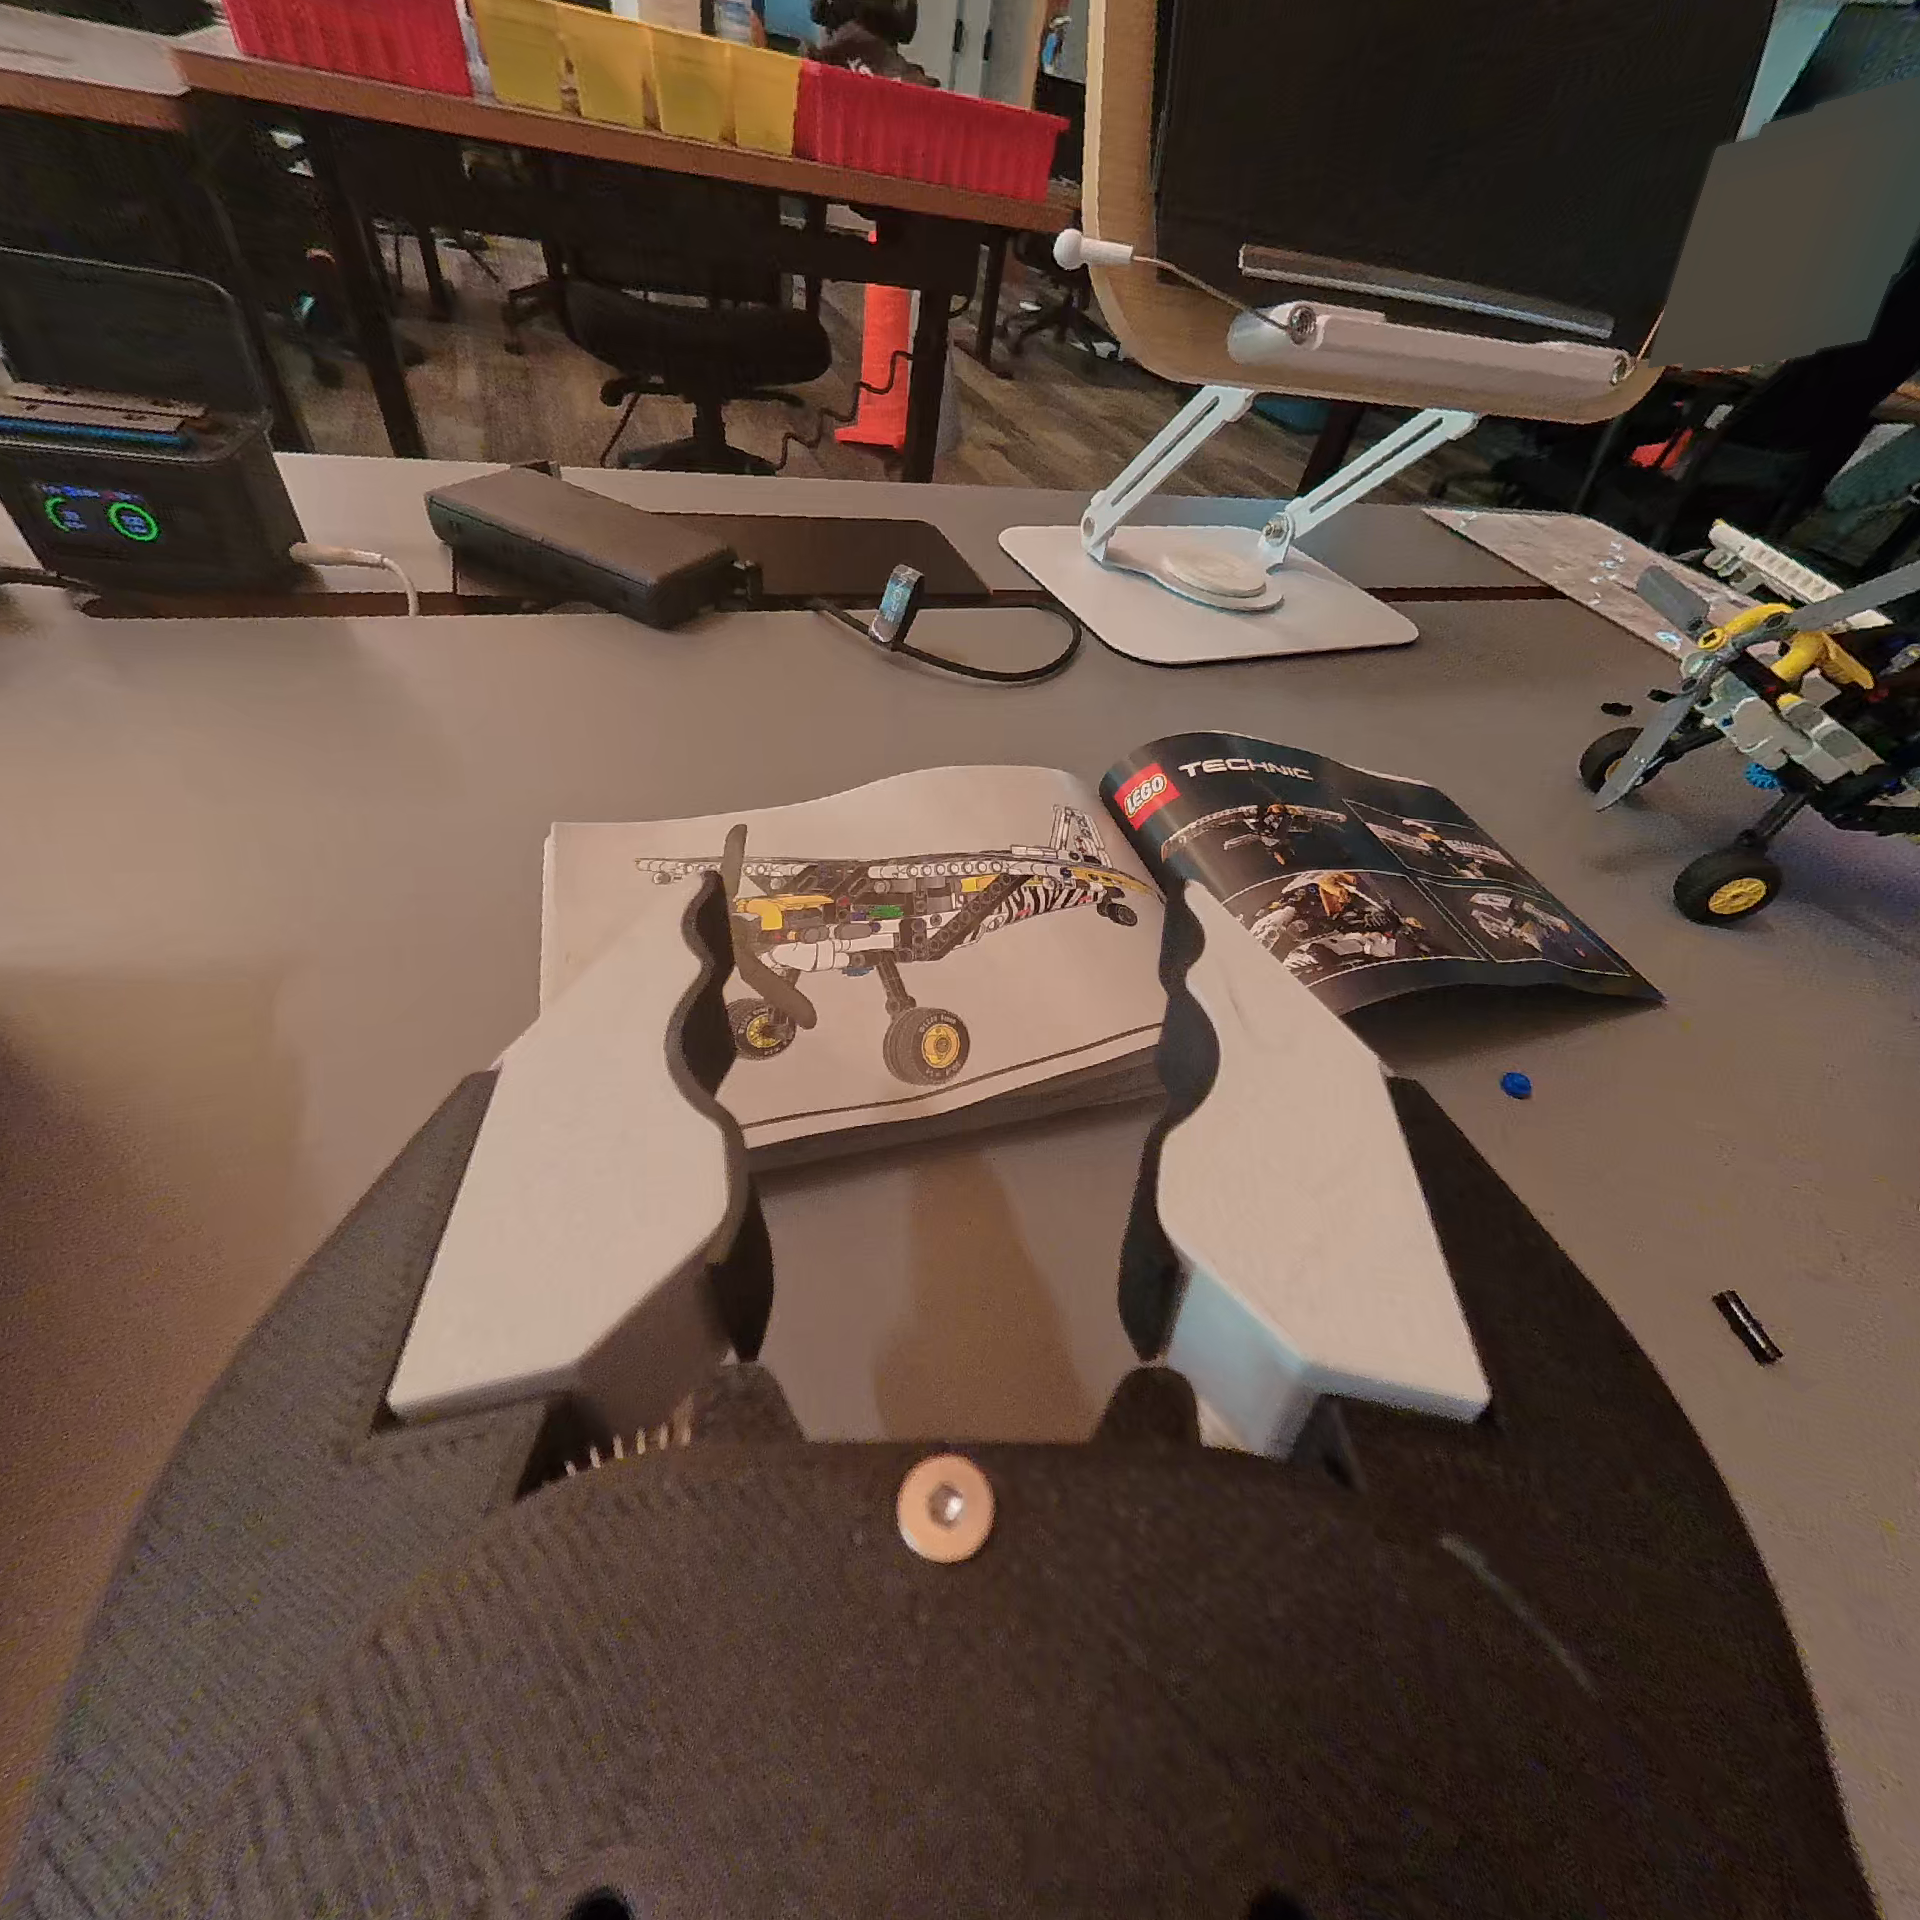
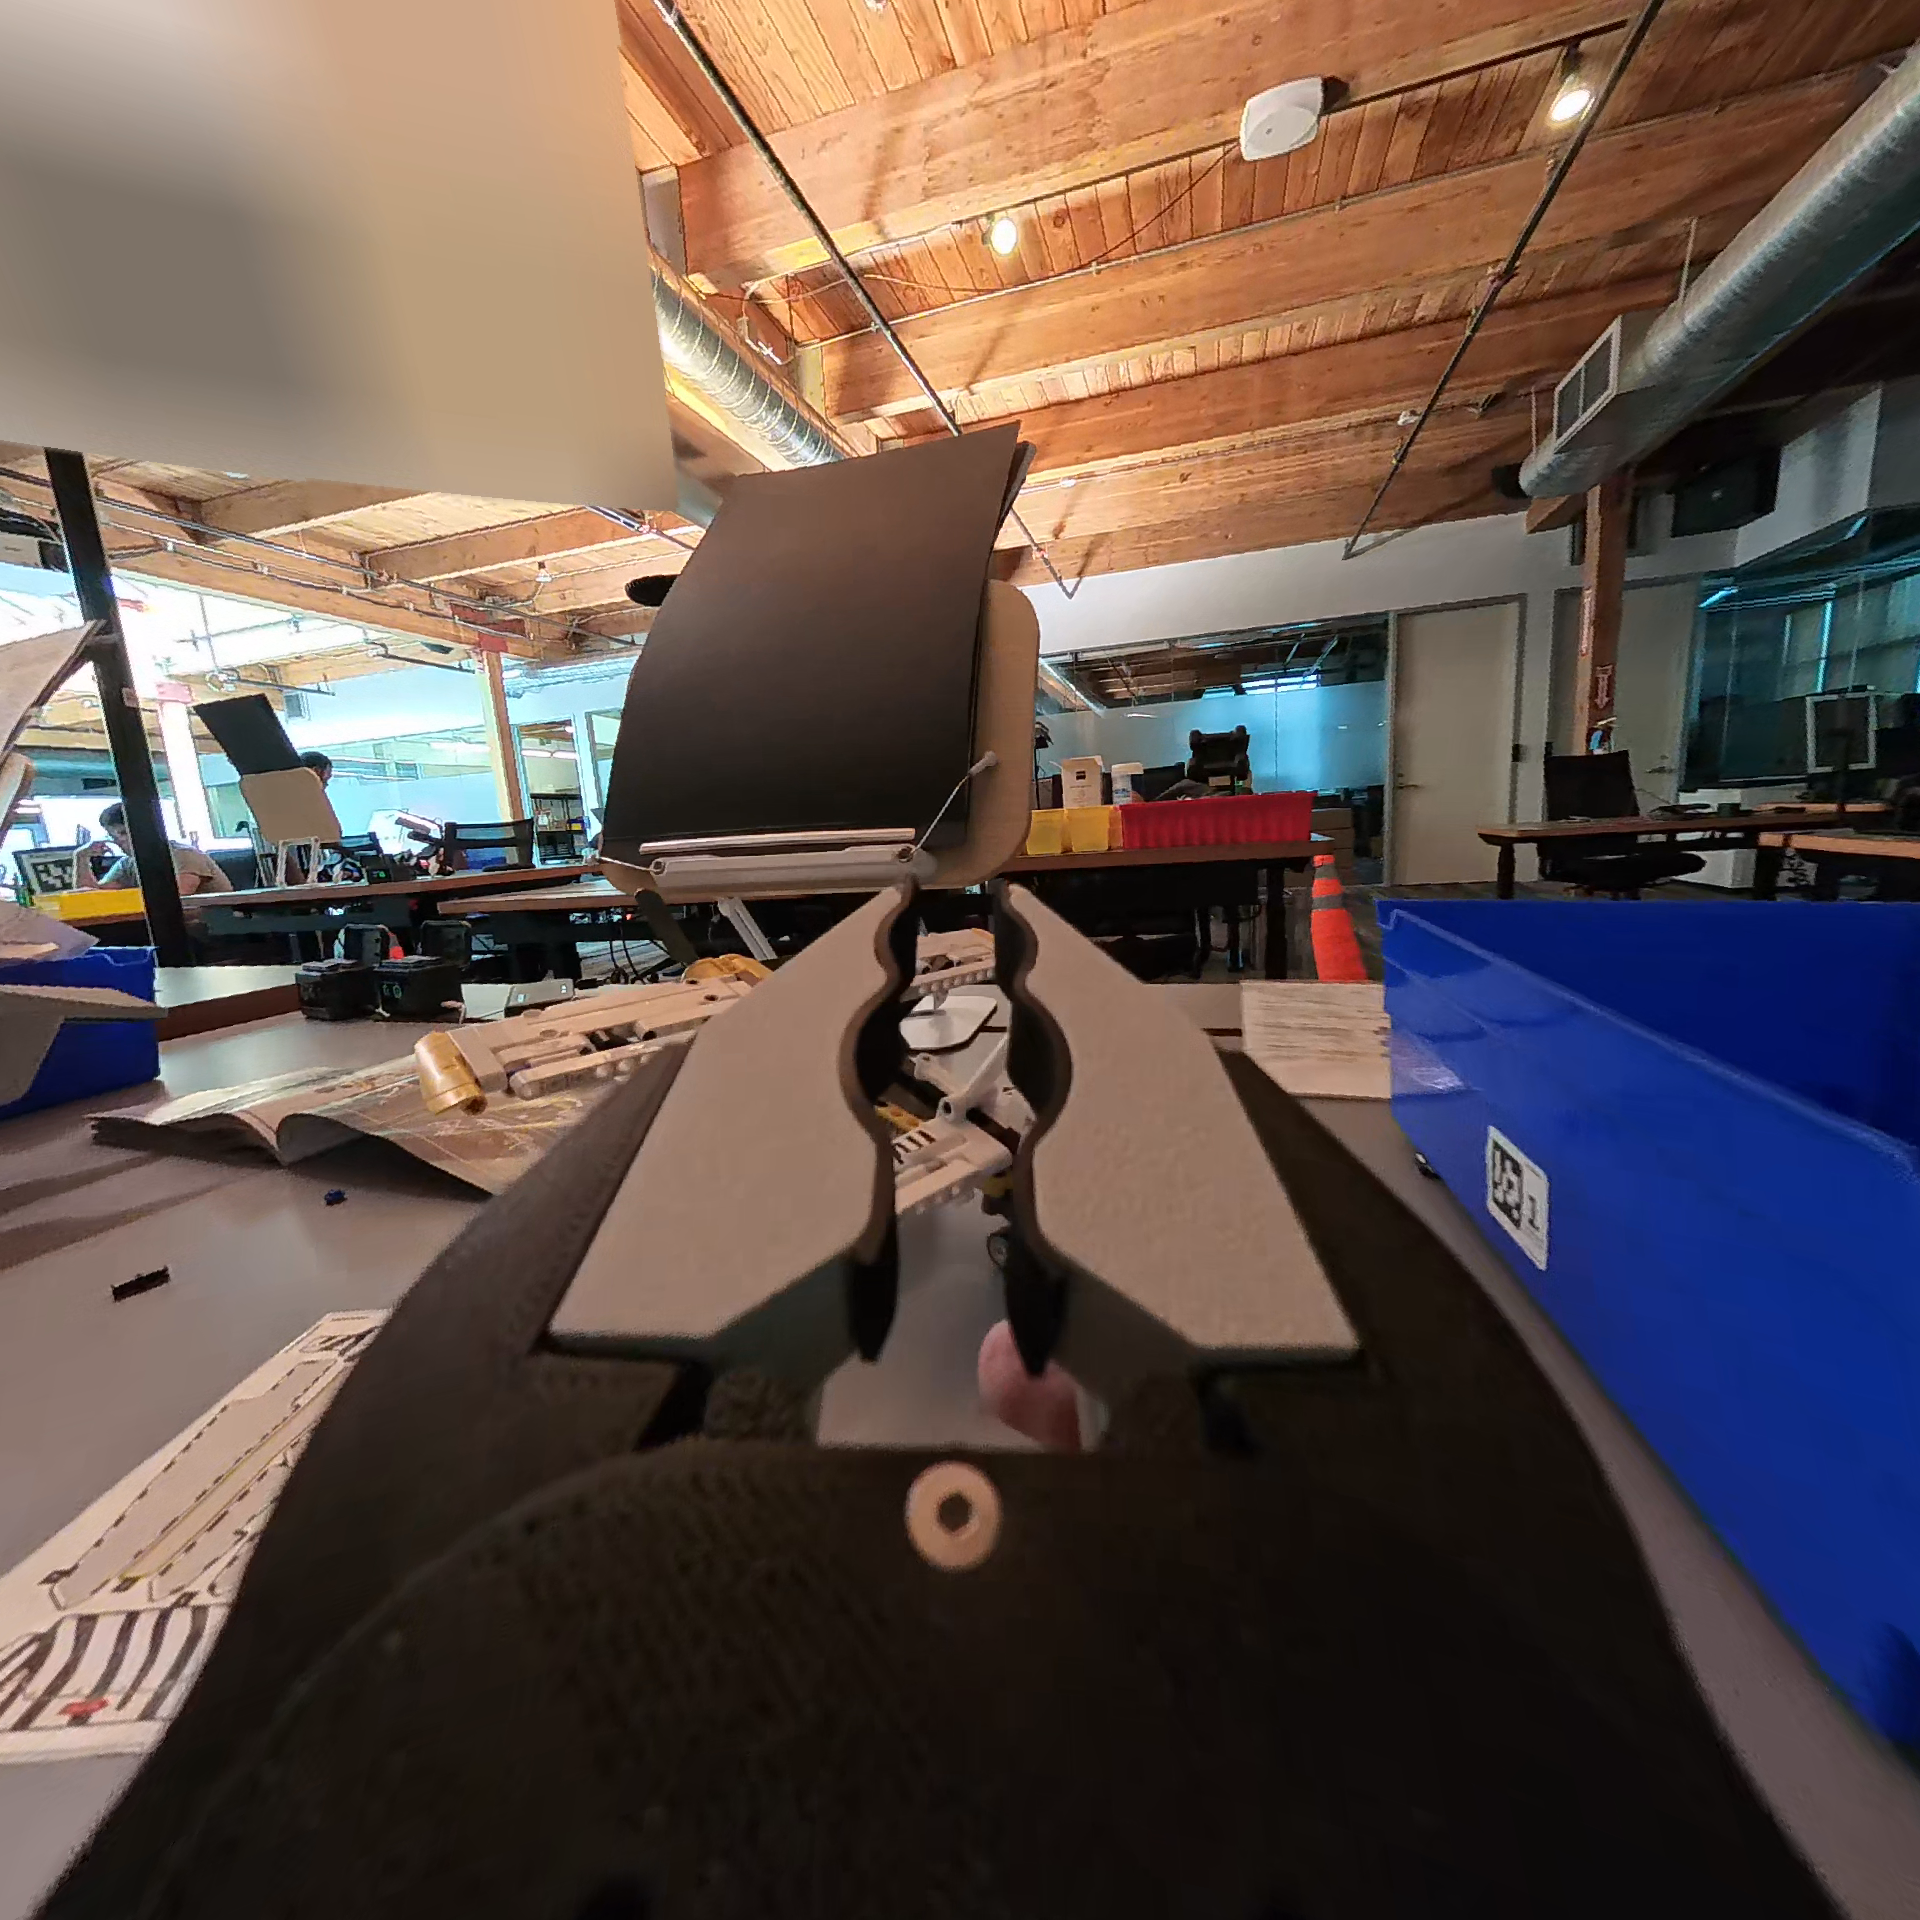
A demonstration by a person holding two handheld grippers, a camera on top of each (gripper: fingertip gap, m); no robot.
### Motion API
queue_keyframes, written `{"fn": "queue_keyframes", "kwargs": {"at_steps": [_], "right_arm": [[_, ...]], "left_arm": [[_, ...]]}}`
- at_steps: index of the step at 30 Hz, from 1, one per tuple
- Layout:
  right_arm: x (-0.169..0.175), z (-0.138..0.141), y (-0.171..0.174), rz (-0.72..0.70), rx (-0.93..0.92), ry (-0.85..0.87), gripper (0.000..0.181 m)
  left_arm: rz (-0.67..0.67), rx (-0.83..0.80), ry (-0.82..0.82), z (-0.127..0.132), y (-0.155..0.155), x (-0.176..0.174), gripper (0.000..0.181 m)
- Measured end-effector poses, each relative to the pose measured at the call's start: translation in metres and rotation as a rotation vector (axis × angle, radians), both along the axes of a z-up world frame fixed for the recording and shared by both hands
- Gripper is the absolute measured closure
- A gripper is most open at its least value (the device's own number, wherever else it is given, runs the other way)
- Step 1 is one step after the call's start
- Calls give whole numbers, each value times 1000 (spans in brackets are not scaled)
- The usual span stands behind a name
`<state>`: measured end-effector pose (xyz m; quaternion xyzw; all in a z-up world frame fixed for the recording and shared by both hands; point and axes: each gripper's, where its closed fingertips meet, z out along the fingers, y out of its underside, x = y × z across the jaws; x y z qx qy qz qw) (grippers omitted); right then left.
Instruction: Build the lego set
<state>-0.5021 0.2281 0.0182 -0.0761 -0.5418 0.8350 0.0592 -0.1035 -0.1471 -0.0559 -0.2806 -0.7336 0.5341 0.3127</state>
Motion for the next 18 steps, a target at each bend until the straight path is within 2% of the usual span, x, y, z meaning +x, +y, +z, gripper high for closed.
{"fn": "queue_keyframes", "kwargs": {"at_steps": [10, 18], "right_arm": [[12, -3, -9, 3, 58, 85, 168], [12, -3, -8, 11, 51, 79, 168]], "left_arm": [[-13, -6, -37, -3, 2, -4, 97], [-17, 1, -46, -5, 2, -5, 96]]}}
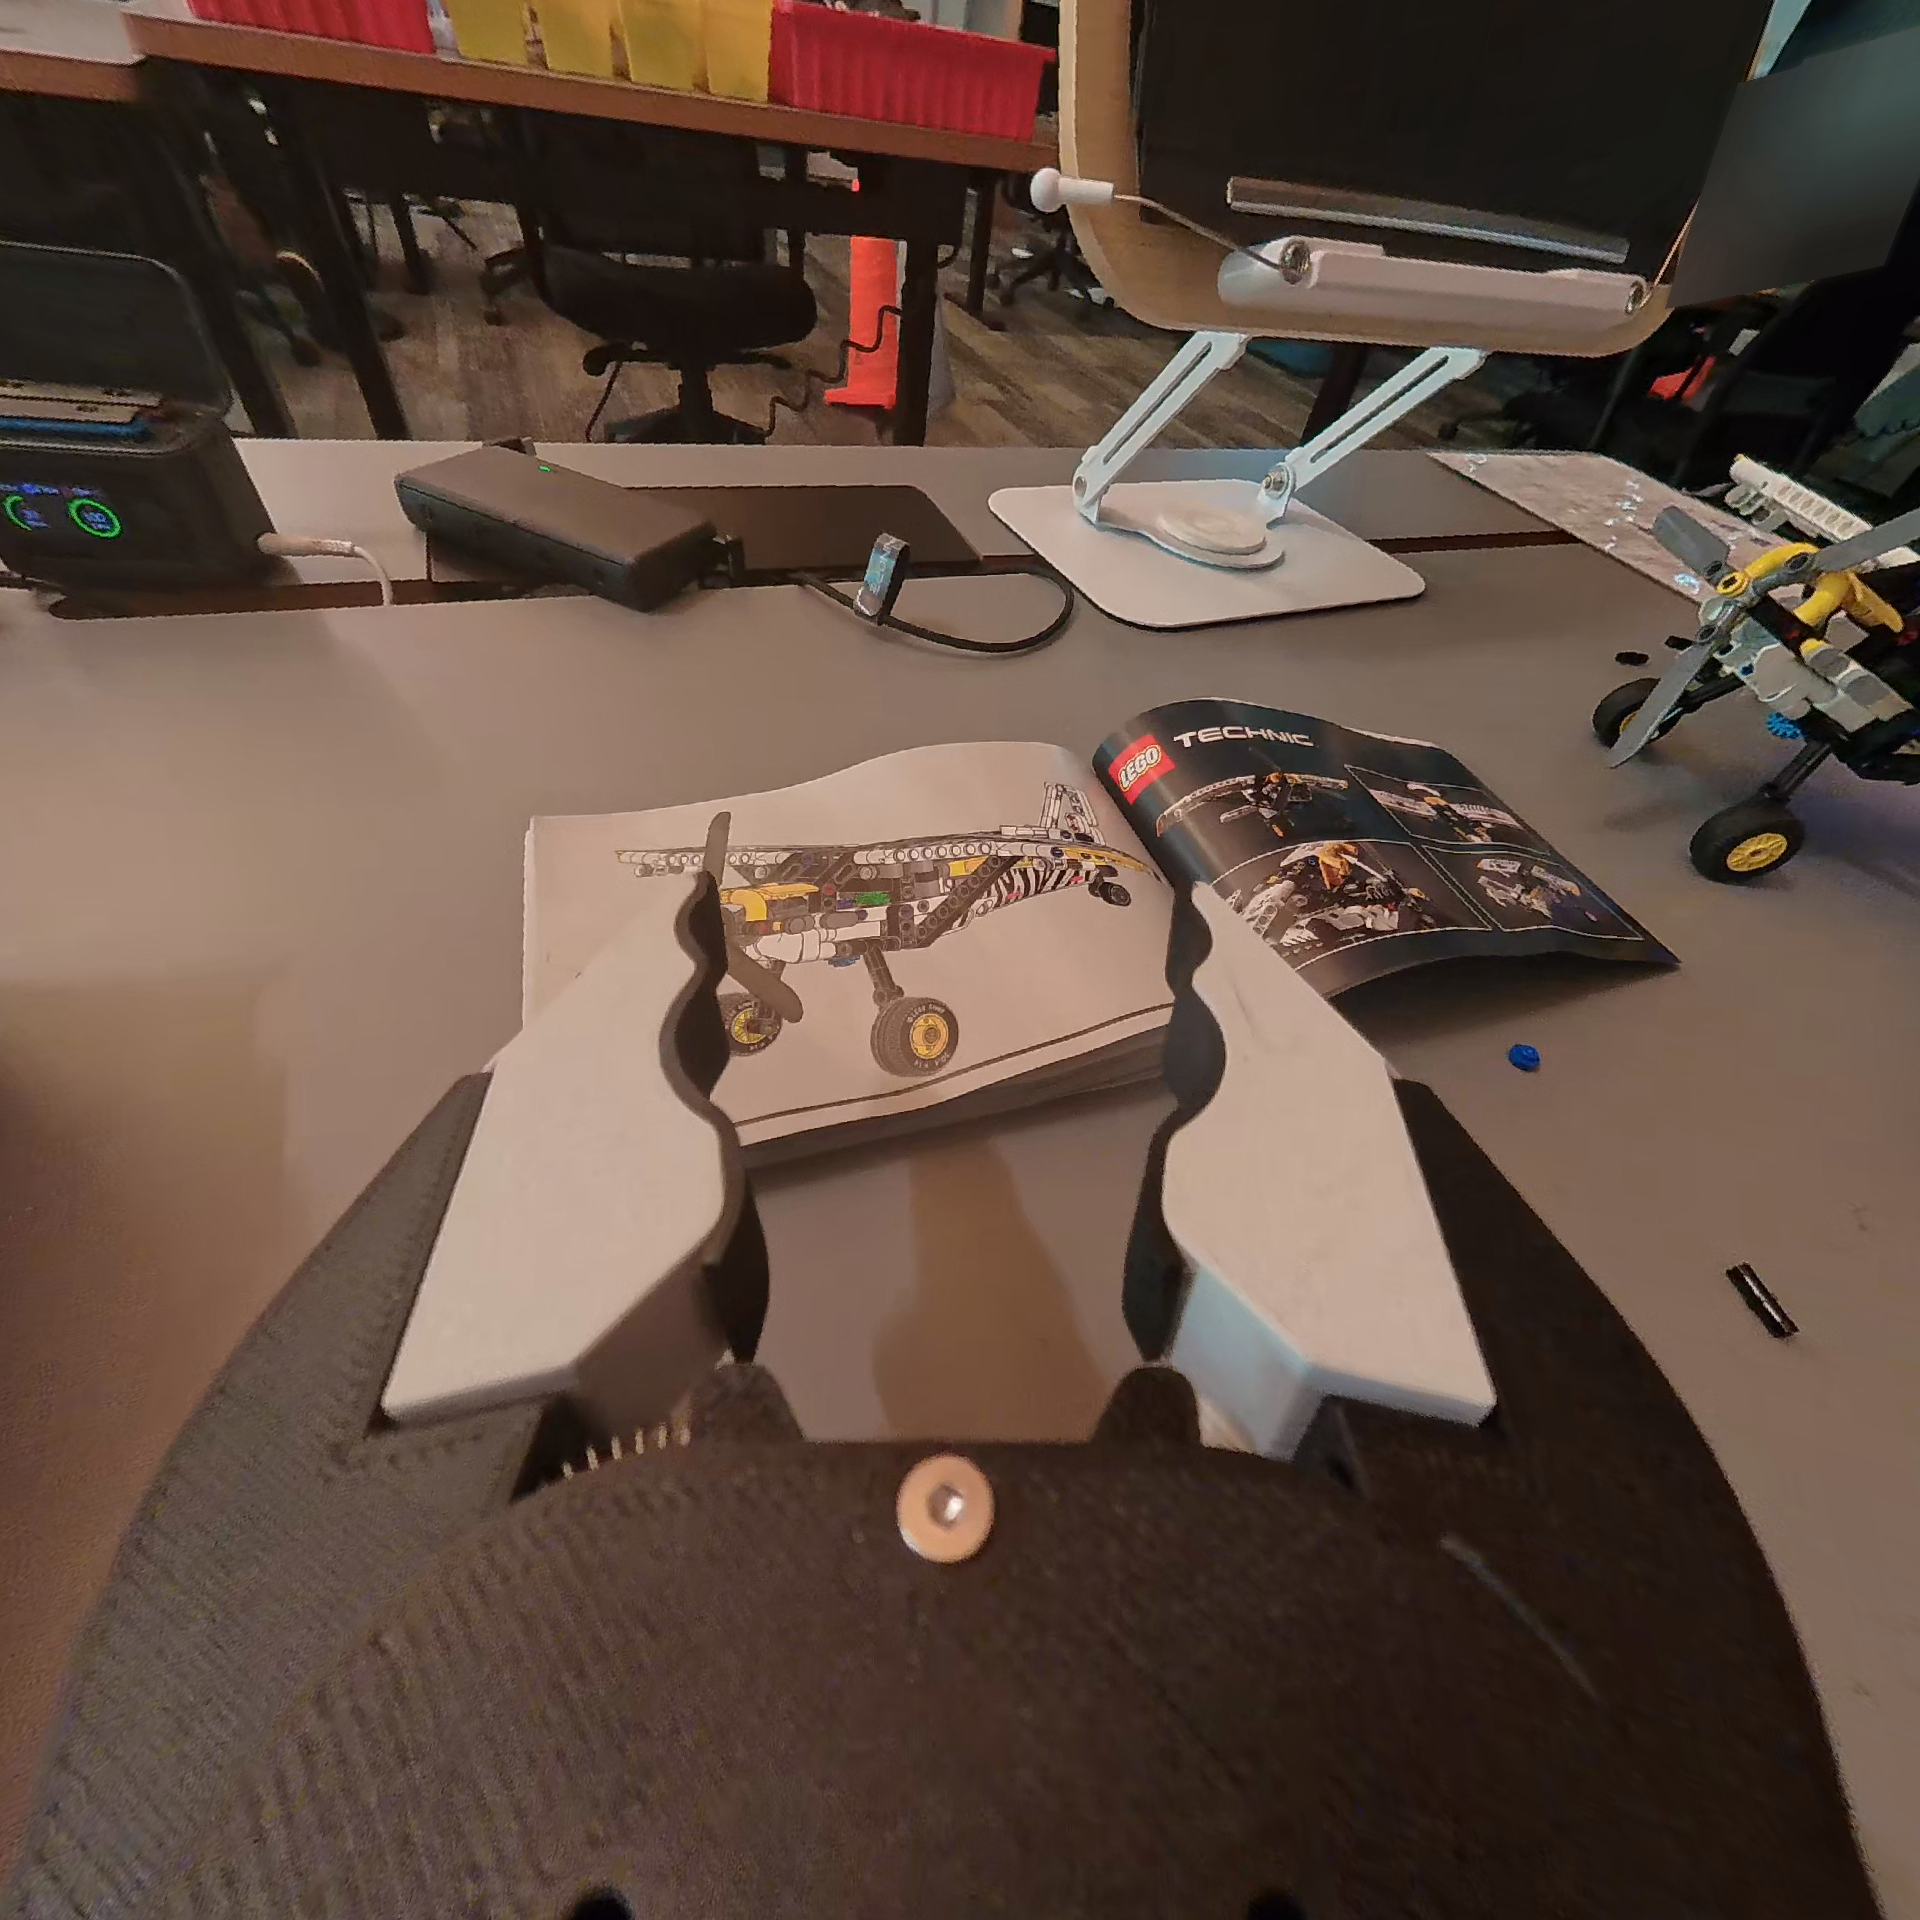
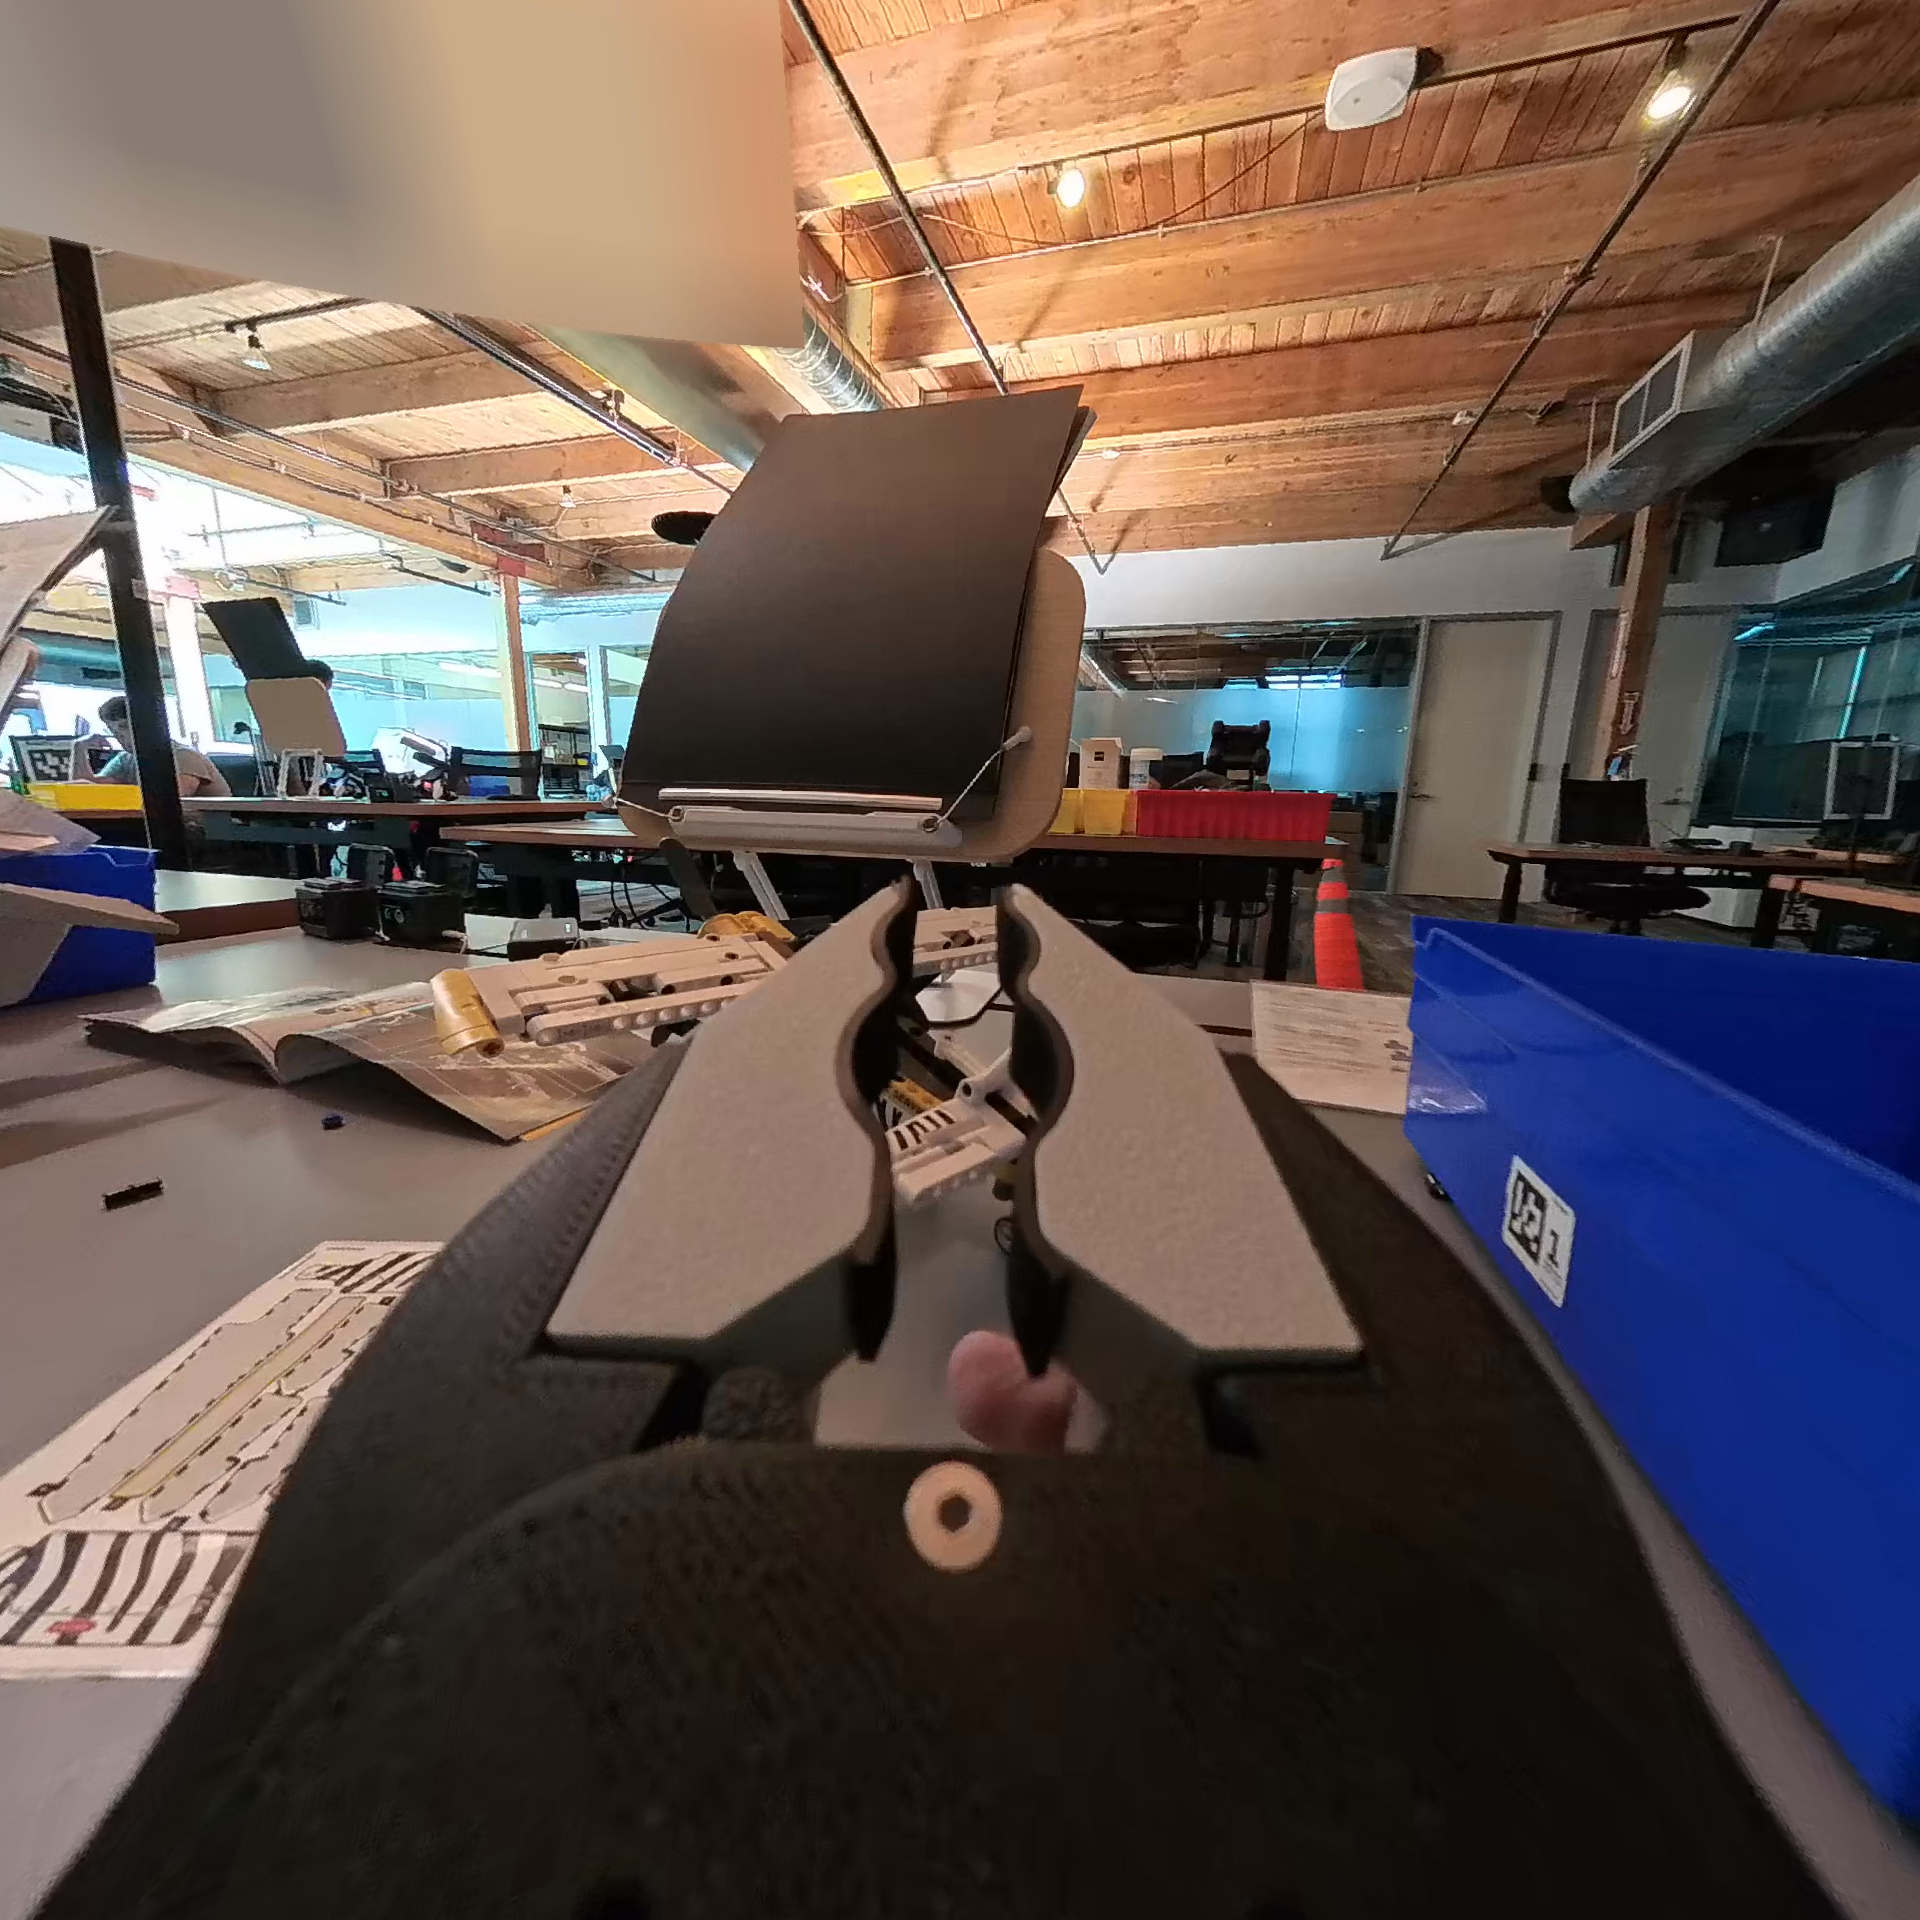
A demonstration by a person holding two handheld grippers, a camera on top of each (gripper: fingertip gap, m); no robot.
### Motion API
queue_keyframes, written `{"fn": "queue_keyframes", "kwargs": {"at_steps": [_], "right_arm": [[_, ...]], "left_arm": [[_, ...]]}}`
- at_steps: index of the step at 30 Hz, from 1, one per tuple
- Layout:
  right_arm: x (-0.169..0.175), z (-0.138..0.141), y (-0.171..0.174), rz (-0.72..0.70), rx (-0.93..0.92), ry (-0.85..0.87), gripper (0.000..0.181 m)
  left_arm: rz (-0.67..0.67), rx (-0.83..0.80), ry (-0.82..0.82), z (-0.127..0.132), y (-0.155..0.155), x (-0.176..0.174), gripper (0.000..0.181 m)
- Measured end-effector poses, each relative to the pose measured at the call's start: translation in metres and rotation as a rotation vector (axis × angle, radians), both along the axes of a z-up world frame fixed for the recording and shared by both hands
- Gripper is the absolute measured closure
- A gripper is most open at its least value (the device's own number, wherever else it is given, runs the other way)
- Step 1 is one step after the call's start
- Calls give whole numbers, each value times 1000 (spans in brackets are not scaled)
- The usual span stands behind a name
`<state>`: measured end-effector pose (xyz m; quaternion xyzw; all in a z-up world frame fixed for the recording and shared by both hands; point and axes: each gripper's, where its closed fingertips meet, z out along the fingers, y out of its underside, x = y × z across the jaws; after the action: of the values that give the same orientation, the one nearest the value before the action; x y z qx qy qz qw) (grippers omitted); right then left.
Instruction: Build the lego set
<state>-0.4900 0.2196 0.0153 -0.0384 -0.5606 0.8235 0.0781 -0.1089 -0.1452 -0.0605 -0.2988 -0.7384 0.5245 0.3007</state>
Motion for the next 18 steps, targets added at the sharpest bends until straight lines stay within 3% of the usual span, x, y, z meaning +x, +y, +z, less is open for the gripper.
{"fn": "queue_keyframes", "kwargs": {"at_steps": [15, 16, 18], "right_arm": [[-4, 1, 3, -34, -13, 0, 164], [-16, 0, 7, -119, 0, 16, 159], [-63, 4, 38, -500, 57, 111, 148]], "left_arm": [[-29, 26, -18, -5, 6, -7, 94], [-30, 31, -11, -4, 6, -7, 94], [-28, 39, 4, -4, 6, -6, 94]]}}
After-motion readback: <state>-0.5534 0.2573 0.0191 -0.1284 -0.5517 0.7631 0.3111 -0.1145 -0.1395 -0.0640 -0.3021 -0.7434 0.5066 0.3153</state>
